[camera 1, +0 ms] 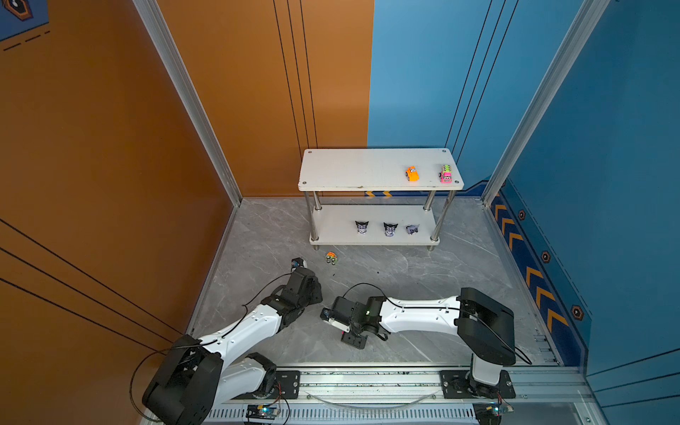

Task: Place and organize the plastic toys onto the shelf
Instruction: 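Close the right gripper on the pink-and-green car, then lift the pink-and-green car with the right gripper over the top board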

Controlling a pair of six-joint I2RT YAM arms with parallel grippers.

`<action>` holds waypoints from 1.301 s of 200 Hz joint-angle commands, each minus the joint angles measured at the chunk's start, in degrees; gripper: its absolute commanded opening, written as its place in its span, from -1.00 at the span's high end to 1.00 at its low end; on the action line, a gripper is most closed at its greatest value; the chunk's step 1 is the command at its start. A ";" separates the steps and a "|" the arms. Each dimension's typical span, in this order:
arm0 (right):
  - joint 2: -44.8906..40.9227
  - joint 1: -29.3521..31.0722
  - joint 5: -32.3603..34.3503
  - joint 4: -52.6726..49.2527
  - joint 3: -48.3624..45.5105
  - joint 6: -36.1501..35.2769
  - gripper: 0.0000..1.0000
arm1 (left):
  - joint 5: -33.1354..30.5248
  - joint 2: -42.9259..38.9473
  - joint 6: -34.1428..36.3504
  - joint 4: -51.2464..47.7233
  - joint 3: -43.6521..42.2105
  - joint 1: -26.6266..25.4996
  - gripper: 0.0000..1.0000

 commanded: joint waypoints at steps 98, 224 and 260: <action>0.87 -6.28 -3.21 4.78 -1.81 7.01 0.10 | 3.08 2.34 1.03 1.76 0.13 0.84 0.05; -6.18 -8.98 0.71 7.37 -12.18 13.68 -0.02 | 4.05 3.23 0.64 2.16 0.60 0.87 0.06; -8.23 -9.44 0.77 8.86 -14.77 14.20 0.28 | 3.93 3.26 0.60 2.33 0.64 0.84 0.05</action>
